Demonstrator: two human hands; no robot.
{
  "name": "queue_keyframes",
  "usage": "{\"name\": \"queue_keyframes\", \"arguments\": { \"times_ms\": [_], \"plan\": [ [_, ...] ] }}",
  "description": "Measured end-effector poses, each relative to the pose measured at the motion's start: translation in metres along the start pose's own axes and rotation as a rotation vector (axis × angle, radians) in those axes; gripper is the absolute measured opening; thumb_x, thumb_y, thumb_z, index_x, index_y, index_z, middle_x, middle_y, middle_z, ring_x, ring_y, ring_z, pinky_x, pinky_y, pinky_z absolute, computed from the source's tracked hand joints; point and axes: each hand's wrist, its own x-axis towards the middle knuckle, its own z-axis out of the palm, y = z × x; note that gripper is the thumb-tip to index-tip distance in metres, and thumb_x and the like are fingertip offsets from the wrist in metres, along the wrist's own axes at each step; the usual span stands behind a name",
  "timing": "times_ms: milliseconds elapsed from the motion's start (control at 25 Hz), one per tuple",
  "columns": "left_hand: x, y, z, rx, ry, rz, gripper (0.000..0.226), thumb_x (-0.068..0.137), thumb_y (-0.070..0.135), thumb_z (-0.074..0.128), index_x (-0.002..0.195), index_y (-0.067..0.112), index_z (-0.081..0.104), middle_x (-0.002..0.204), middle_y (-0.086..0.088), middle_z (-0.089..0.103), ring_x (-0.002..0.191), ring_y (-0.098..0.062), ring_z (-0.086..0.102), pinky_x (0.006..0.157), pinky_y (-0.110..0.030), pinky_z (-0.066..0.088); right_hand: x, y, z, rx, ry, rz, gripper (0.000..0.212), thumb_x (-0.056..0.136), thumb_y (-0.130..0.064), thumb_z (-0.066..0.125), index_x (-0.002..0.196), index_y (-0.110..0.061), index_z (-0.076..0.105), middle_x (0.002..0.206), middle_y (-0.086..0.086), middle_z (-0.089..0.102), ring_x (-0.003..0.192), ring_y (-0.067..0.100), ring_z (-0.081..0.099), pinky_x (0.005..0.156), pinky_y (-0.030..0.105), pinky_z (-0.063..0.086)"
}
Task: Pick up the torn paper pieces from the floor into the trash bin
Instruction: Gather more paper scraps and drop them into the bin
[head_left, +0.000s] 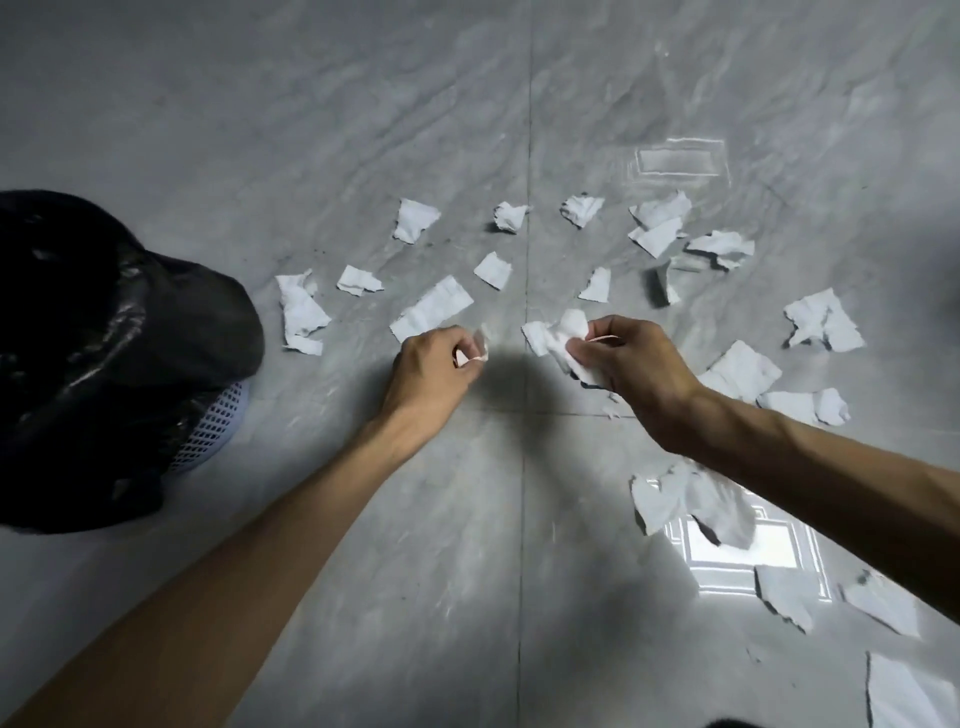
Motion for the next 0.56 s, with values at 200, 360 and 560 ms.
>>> {"name": "queue_keyframes", "arguments": {
  "times_ms": [200,360,560],
  "plan": [
    [-0.027,0.001,-0.135,-0.103,0.302,0.029,0.007,0.076,0.022,0.073,0.075,0.022,0.067,0.042,0.005,0.045,0.040,-0.003,0.042,0.044,-0.010,0.029,0.010,-0.063,0.094,0.056,-0.142,-0.127,0.008,0.086,-0.001,0.062,0.086,-0.008,0.058,0.070,0.009,0.056,0.051,0.011,0.049,0.053,0.019,0.041],
    [-0.054,-0.023,-0.230,0.030,0.583,0.033,0.006,0.078,0.023,0.071,0.079,0.021,0.065,0.049,-0.003,0.050,0.044,-0.010,0.041,0.049,-0.013,0.032,0.004,-0.130,0.184,0.048,-0.270,-0.401,0.012,0.084,0.001,0.062,0.087,-0.011,0.062,0.064,-0.001,0.059,0.049,0.003,0.053,0.048,0.016,0.046],
    [-0.070,-0.087,-0.290,0.235,0.591,-0.244,0.010,0.082,0.008,0.065,0.082,0.017,0.068,0.060,-0.001,0.061,0.056,-0.012,0.057,0.062,-0.007,0.044,-0.004,-0.188,0.294,-0.083,-0.388,-0.655,0.020,0.079,-0.002,0.062,0.087,-0.020,0.065,0.073,-0.004,0.060,0.067,0.010,0.055,0.067,0.031,0.047]
  ]
}}
